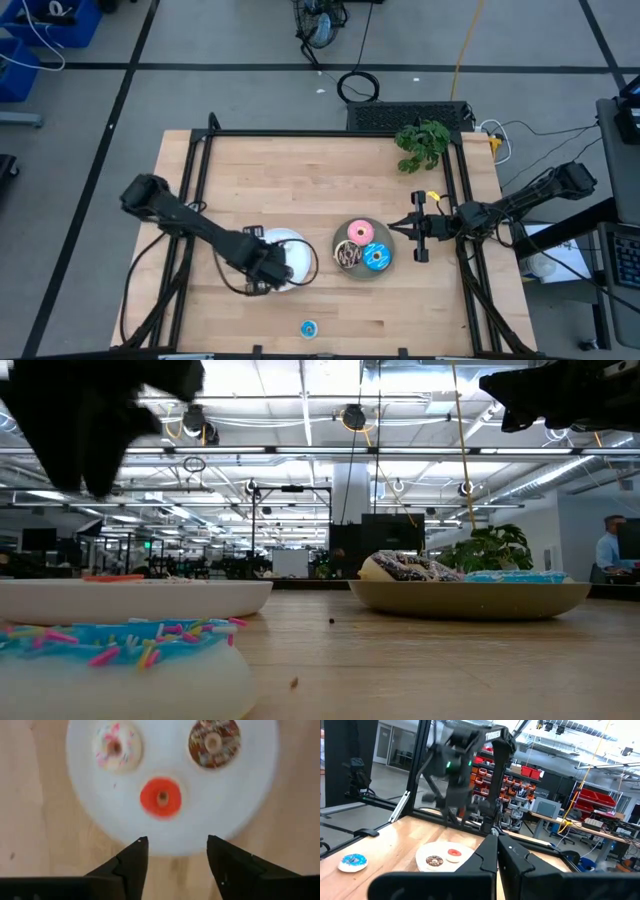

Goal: Pick & Place donuts
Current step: Put the small blue donut on the white plate

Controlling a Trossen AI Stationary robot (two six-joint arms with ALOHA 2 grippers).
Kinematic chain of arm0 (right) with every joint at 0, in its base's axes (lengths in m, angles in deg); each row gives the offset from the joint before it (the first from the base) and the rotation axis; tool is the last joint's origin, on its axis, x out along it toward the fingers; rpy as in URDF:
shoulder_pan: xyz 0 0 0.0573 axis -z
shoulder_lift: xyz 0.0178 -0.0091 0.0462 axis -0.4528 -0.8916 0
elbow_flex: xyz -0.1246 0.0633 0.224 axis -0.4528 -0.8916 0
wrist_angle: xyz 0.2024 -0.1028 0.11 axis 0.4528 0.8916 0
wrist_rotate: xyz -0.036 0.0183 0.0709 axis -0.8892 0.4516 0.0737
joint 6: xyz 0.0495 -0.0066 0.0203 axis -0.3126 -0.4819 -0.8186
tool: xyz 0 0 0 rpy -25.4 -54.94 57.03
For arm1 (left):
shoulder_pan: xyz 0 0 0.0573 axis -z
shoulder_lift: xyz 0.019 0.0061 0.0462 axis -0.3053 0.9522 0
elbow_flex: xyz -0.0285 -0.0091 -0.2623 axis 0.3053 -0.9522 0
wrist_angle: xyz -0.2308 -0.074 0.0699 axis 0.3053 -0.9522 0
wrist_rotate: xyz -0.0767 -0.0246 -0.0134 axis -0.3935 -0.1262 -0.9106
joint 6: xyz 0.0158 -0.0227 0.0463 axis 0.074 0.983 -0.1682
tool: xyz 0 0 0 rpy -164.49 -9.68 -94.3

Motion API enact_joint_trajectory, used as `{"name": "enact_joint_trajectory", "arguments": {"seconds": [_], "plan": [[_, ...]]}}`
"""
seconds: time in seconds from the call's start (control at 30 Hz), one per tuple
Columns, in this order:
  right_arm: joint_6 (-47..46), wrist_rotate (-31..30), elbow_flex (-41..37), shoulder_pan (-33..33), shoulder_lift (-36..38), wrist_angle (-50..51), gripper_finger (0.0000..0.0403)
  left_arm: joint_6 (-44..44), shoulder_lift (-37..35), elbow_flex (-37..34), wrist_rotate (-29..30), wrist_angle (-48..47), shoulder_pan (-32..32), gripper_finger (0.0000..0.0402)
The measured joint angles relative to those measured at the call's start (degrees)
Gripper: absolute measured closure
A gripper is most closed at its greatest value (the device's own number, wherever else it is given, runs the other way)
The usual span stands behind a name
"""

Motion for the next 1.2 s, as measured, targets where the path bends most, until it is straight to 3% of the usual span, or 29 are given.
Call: {"name": "enact_joint_trajectory", "arguments": {"seconds": [0.23,0.4,0.5,0.7,0.77,0.87,0.97,1.07,1.2], "plan": [[0.0,0.02,0.01,0.0,0.01,0.02,0.0403,-2.86,-12.1,1.66,3.24,0.93,3.61,0.0274],[-0.04,0.03,0.0,0.0,0.0,0.38,0.0403,-8.63,-26.08,-3.59,18.8,6.9,8.66,0.0363],[-0.03,0.02,0.0,0.0,-0.04,0.43,0.0403,-13.01,-37.33,-12.18,24.46,19.12,10.16,0.0393],[1.32,0.02,0.0,0.0,-0.04,0.43,0.0403,-18.38,-54.78,-33.75,22.05,47.55,8.98,0.0397],[1.91,0.02,0.0,0.0,-0.04,0.43,0.0403,-21.72,-57.73,-39.86,20.9,57.18,8.12,0.0392],[2.52,0.02,0.0,0.0,-0.04,0.43,0.0403,-32.02,-59.87,-48.98,14.1,70.11,7.54,0.0392],[2.58,-0.02,0.0,0.0,-0.04,0.7,0.0403,-36.37,-61.45,-57.36,13.09,81.25,6.18,0.0397],[2.51,-0.04,0.0,-0.01,-0.1,0.97,0.0403,-36.27,-63.44,-63.58,11.81,88.06,3.82,0.0394],[2.53,-0.07,0.0,-0.02,-0.17,0.95,0.0403,-33.88,-67.26,-68.05,9.51,89.37,1.18,0.0398]]}}
